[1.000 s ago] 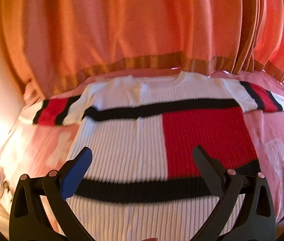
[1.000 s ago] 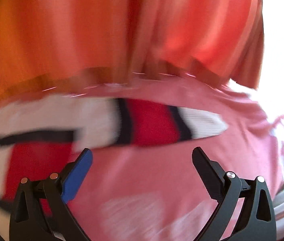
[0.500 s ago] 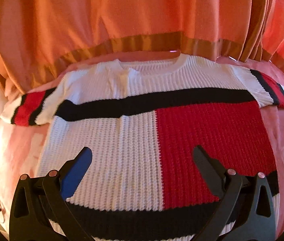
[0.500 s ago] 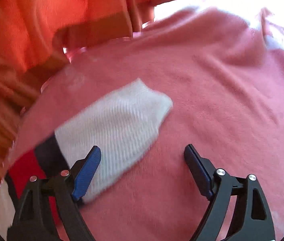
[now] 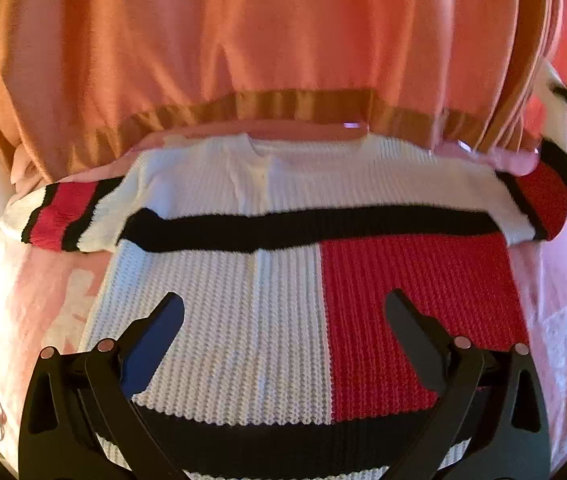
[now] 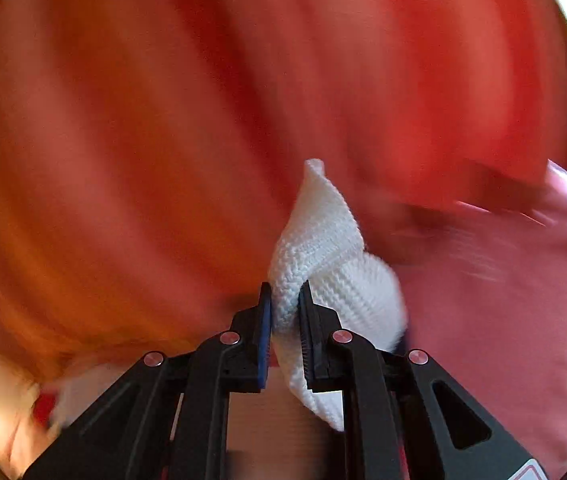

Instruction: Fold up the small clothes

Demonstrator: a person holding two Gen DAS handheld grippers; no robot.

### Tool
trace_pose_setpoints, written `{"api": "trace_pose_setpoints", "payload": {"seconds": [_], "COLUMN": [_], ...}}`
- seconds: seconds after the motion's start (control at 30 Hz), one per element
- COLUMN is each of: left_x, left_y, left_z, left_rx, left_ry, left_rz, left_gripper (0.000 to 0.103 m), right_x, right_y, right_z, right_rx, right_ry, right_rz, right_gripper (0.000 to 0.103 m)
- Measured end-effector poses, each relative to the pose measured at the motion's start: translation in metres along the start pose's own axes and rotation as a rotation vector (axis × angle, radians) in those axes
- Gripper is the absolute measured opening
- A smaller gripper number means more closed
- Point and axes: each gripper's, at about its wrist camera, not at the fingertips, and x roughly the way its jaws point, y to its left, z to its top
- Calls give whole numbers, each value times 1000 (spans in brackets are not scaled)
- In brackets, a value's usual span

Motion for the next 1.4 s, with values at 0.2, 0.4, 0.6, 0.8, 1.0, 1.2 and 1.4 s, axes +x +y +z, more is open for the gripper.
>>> {"api": "trace_pose_setpoints", "payload": {"seconds": [0.2,0.4,0.6,0.8,1.0,1.2,1.4], "left_x": [-16,-6,27,96,133,116,128], "left_y": [29,73,99,94,87,95,120], "left_z": [9,19,32,41,39,52,51], "left_rx": [-70,-171,-266,-319,-328,-290,-320], "left_ry": [-48,-15,61,184,215,129,166], "left_rz": [-37,-61,-123,-124,-128,-148,-38], "left_gripper": [98,98,98,97,62,7,7], "right_x": [89,108,29,21,57,66,72], "right_y": [181,240,140,20,18,9,-25], "right_z": [-63,-114,-97,-140,-167,-152,-155], "right_rx": [-174,-309,-324,-203,-304,-189,-126], "right_ry": [256,405,293,449,483,454,517], "right_rz": [263,322,20,-229,-198,-196,-278], "right_gripper": [14,20,55,56,55,15,13]}}
